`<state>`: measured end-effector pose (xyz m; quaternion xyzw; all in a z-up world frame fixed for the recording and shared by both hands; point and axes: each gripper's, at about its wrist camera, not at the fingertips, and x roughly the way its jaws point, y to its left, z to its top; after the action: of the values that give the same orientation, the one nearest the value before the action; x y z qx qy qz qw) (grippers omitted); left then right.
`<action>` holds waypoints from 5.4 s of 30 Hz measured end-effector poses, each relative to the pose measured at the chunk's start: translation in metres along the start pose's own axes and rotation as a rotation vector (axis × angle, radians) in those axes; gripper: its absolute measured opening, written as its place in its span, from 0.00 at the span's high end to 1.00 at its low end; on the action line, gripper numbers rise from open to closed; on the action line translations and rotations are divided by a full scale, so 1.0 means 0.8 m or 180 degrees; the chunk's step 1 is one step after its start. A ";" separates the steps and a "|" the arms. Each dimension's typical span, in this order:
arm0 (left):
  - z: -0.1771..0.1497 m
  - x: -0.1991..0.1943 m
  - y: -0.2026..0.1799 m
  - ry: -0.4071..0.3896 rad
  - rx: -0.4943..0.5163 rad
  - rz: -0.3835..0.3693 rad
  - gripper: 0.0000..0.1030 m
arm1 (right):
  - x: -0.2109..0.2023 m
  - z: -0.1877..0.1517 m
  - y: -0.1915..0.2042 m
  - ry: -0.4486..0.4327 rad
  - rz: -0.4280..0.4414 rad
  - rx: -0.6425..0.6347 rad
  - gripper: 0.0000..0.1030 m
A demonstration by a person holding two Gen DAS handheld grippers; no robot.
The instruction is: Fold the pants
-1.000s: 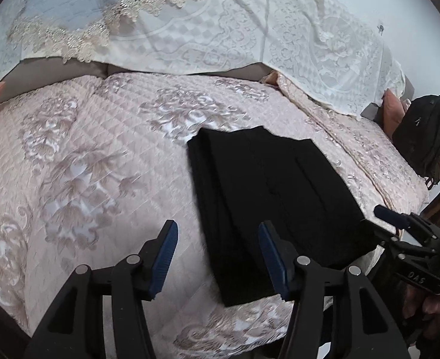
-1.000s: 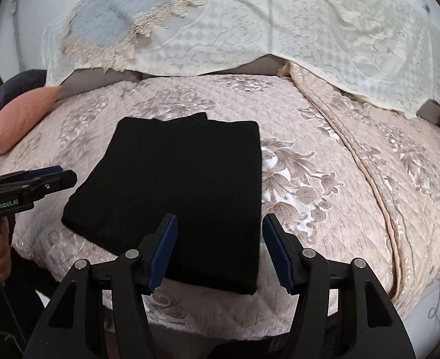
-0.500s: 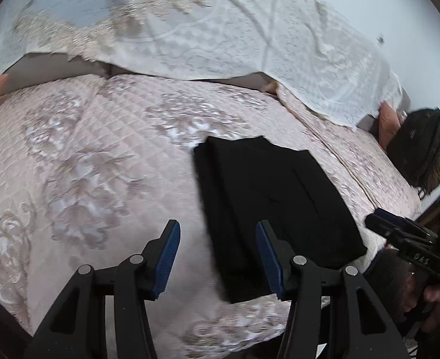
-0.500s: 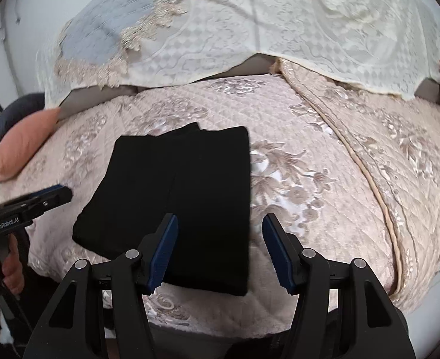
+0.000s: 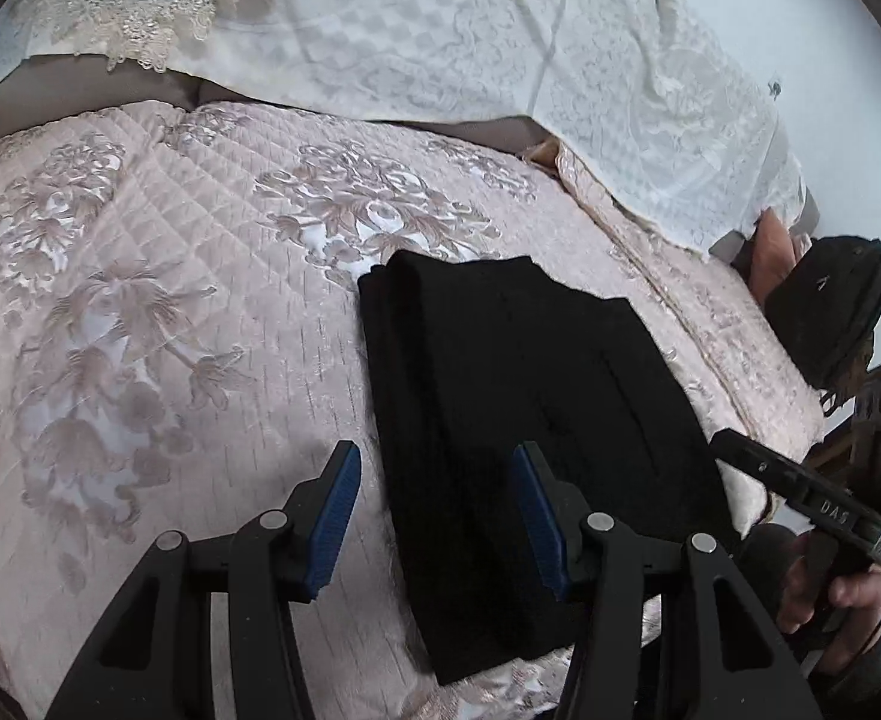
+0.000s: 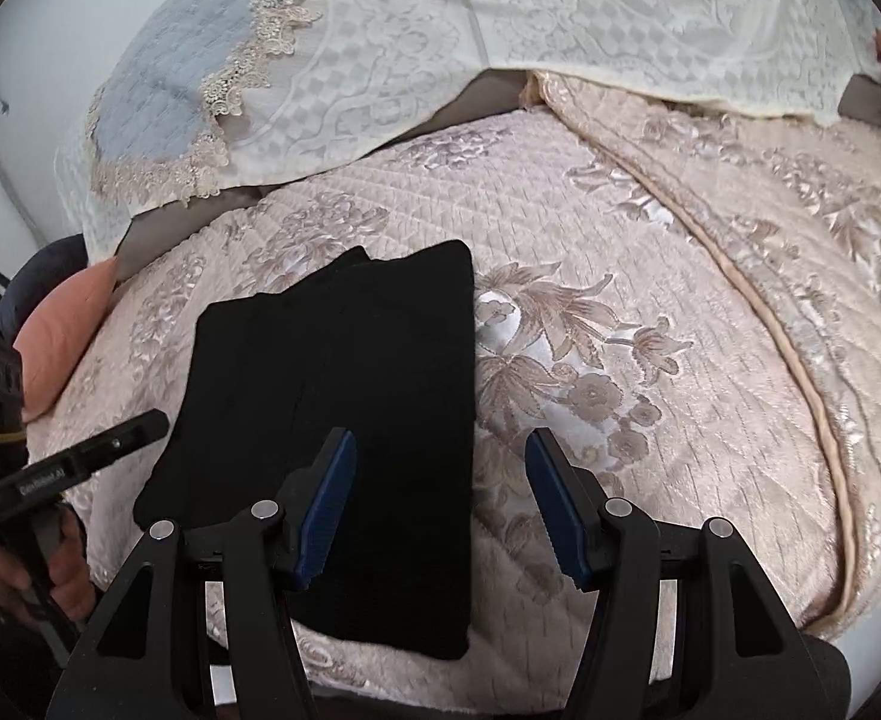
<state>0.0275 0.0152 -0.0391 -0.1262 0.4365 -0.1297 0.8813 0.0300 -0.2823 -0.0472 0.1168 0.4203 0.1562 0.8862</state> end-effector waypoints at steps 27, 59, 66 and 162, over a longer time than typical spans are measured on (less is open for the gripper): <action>-0.001 0.034 0.001 0.0078 -0.0201 -0.0361 0.41 | 0.048 0.006 -0.014 0.0276 0.0657 0.0332 0.56; 0.082 -0.016 0.016 -0.0320 0.0057 -0.0086 0.78 | 0.050 0.085 0.096 0.0026 0.0860 -0.0184 0.85; 0.133 -0.009 0.062 -0.0412 0.0079 0.0088 0.78 | 0.099 0.127 0.130 0.0076 0.0996 -0.0227 0.85; -0.016 -0.050 0.024 -0.0170 0.0163 0.1038 0.66 | 0.061 -0.009 0.202 0.0150 -0.0067 -0.1159 0.57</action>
<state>-0.0038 0.0450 -0.0237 -0.0346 0.4242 0.0074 0.9049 0.0250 -0.1143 -0.0314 -0.0536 0.4070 0.2231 0.8842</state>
